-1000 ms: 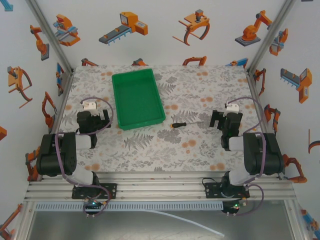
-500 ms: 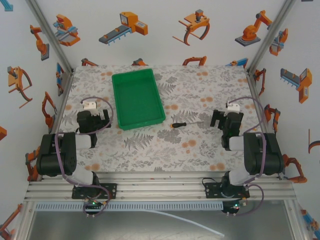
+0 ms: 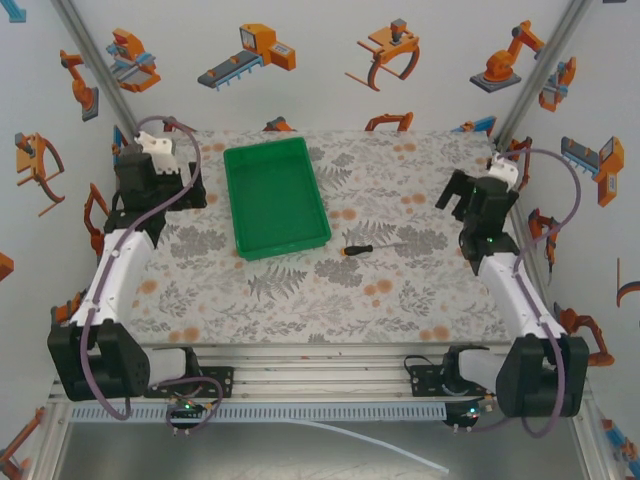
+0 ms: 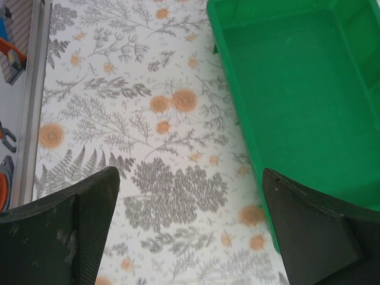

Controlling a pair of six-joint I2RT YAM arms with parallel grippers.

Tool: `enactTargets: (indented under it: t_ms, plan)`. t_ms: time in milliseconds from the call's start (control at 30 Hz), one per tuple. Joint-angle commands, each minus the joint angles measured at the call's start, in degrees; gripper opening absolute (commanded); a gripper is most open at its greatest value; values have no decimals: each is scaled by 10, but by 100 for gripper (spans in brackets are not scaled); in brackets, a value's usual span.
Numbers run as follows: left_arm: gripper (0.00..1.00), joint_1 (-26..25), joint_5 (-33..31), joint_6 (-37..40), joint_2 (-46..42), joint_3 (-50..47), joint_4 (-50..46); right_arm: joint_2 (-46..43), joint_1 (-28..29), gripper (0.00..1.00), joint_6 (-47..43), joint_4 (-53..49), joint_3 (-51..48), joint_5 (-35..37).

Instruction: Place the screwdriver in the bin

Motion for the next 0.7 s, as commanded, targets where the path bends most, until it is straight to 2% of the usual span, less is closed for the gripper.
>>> enactTargets:
  t_ms: [0, 100, 167, 200, 267, 333, 433, 567, 667]
  plan:
    - [97, -3, 30, 13, -28, 35, -192, -36, 64, 99, 139, -250, 48, -24]
    - [97, -6, 57, 16, -37, 61, -239, -100, 135, 99, 147, -236, 28, -31]
    - [97, -9, 72, 18, -30, 82, -274, -130, 179, 99, 178, -204, 0, -10]
    - [97, -10, 73, 17, -26, 93, -292, -126, 195, 99, 198, -219, 5, 5]
    - [97, -10, 78, 9, -18, 105, -313, -87, 218, 99, 235, -288, 51, 36]
    - [97, -11, 89, 7, -14, 110, -325, -36, 257, 99, 259, -365, 111, 97]
    - [97, -12, 91, 8, -12, 111, -329, 27, 299, 99, 281, -426, 177, 165]
    - [97, -14, 87, 10, -12, 116, -338, 104, 302, 99, 316, -413, 189, 129]
    - [97, -14, 78, 11, -16, 113, -338, 156, 303, 99, 356, -366, 182, 88]
